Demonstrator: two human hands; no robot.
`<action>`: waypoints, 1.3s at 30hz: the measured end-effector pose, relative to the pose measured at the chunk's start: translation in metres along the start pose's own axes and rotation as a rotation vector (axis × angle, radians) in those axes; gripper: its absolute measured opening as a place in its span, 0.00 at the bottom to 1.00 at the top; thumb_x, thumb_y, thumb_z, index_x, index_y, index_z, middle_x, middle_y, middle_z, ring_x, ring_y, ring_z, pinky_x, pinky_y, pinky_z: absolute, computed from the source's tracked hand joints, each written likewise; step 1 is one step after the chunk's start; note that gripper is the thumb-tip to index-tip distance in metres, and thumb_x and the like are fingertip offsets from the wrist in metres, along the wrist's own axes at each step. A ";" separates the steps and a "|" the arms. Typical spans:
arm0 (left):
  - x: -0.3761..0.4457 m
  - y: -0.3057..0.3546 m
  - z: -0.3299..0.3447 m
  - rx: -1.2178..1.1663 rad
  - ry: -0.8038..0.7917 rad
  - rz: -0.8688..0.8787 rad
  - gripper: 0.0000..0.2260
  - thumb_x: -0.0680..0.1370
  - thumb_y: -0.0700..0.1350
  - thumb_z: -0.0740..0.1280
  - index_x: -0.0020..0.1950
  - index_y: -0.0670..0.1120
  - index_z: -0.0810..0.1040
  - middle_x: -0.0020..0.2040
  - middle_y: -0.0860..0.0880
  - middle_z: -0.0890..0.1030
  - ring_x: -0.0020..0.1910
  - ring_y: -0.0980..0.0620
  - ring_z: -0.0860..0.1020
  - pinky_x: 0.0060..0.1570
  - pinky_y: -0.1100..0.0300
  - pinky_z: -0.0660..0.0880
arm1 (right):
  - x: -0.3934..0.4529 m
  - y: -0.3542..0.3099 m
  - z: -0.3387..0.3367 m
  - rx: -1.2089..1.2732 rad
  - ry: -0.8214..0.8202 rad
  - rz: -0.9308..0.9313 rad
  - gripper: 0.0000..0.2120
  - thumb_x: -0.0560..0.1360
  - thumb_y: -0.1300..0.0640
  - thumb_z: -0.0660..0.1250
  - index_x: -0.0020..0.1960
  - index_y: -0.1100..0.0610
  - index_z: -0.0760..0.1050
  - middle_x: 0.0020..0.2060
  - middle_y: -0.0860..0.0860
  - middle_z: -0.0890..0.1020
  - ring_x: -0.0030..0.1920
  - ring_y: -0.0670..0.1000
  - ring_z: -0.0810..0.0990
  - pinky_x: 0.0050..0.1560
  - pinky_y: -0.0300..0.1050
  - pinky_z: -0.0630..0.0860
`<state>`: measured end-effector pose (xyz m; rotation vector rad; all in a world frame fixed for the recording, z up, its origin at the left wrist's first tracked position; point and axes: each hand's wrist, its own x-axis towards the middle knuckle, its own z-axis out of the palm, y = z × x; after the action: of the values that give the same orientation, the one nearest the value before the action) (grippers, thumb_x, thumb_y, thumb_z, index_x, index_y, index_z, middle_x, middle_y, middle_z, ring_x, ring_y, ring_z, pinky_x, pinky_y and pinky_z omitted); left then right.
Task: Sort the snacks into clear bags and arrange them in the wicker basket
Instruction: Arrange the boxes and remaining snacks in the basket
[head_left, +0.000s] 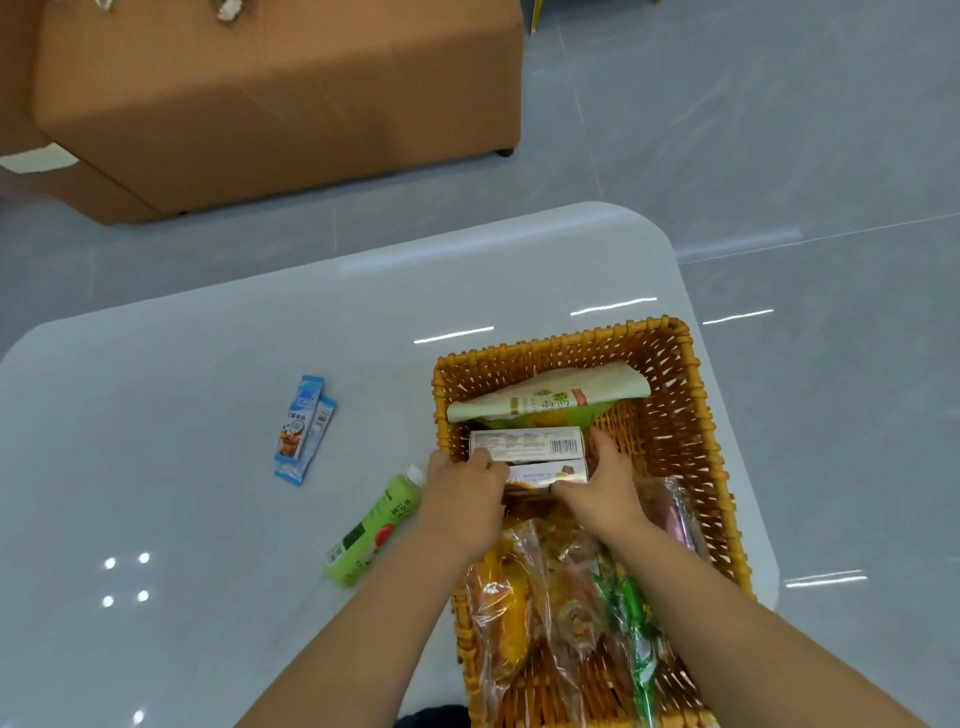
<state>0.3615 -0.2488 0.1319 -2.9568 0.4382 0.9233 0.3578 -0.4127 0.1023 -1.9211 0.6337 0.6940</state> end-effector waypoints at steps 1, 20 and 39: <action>0.000 0.004 0.001 -0.003 0.006 -0.010 0.18 0.79 0.48 0.62 0.70 0.50 0.70 0.66 0.49 0.74 0.62 0.48 0.73 0.64 0.50 0.59 | 0.002 0.002 -0.001 0.038 -0.027 -0.028 0.32 0.68 0.60 0.75 0.69 0.52 0.66 0.62 0.53 0.73 0.63 0.53 0.72 0.61 0.47 0.70; -0.011 -0.169 0.068 -1.418 0.434 -1.035 0.13 0.76 0.37 0.68 0.60 0.44 0.77 0.56 0.48 0.80 0.50 0.50 0.79 0.47 0.61 0.73 | -0.027 -0.064 0.042 -0.411 -0.001 -0.916 0.12 0.71 0.64 0.66 0.49 0.50 0.69 0.43 0.45 0.70 0.40 0.44 0.71 0.37 0.38 0.72; 0.033 -0.244 0.118 -0.822 0.213 -0.898 0.19 0.74 0.48 0.72 0.60 0.43 0.70 0.60 0.43 0.73 0.59 0.43 0.74 0.48 0.52 0.71 | 0.002 -0.090 0.209 -0.296 -0.234 -0.550 0.14 0.74 0.68 0.60 0.53 0.53 0.75 0.48 0.44 0.74 0.42 0.35 0.73 0.42 0.26 0.68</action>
<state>0.3876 -0.0117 -0.0011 -3.2396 -1.4932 0.7432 0.3786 -0.1874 0.0772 -2.1089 -0.1580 0.6617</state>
